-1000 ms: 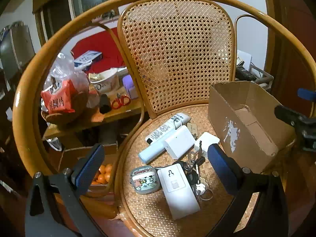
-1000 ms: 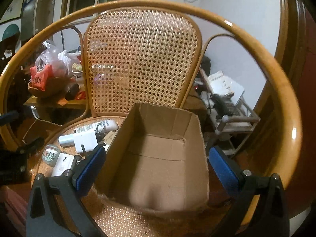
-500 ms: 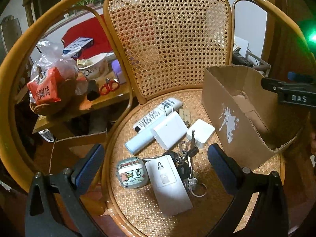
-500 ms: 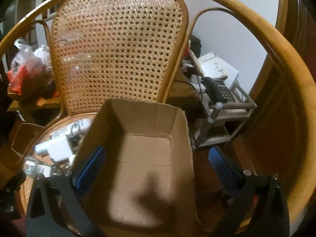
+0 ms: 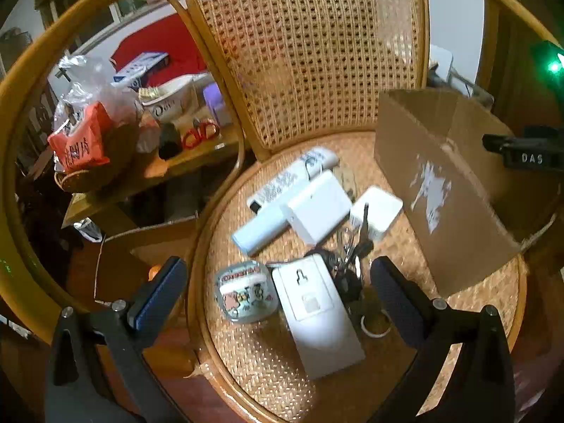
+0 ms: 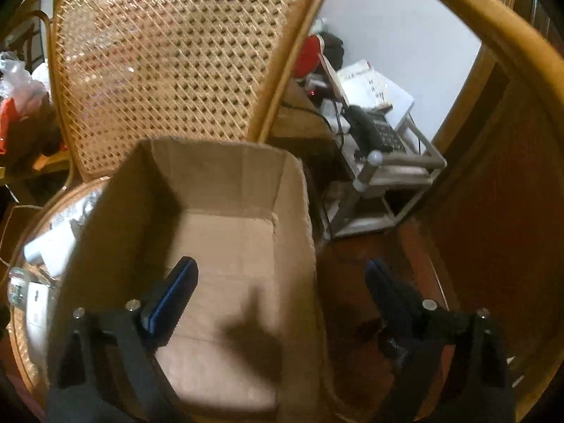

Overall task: Organize rigid objects
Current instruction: 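Lower the left tool toward the round 'Cheers' tin and close on it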

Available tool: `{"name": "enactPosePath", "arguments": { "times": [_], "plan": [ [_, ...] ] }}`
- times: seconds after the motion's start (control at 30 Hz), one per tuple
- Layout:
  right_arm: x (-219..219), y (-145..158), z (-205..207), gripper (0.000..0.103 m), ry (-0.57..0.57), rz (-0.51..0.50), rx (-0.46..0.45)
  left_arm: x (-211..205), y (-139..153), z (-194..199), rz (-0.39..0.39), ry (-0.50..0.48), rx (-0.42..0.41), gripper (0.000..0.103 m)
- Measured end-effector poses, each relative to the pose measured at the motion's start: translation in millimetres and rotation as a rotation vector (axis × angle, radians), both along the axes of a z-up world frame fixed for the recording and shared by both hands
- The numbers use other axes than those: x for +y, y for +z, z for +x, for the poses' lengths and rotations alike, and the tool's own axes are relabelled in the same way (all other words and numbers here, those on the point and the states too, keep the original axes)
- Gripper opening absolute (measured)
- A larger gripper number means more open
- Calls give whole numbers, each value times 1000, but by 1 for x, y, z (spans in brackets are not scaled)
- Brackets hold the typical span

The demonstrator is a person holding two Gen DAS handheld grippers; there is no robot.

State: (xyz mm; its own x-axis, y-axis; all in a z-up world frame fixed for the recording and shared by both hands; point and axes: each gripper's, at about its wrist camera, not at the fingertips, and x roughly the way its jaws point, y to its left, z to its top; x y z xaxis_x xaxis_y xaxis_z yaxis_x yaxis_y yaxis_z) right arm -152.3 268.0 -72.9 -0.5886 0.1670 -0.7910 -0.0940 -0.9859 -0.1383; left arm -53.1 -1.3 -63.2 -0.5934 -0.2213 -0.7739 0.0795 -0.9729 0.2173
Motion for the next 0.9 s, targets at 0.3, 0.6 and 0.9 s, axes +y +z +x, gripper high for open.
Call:
{"name": "enactPosePath", "arguments": {
  "times": [0.3, 0.6, 0.9],
  "plan": [
    [10, -14, 4, 74, -14, -15, -70, -6, -26, -7, 45, 5, -104, 103],
    [15, -28, 3, 9, -29, -71, -150, -27, -20, -17, 72, 41, -107, 98],
    [8, -27, 4, 8, 5, -38, -144, -45, -33, -30, 171, 91, -176, 74]
  ]
}}
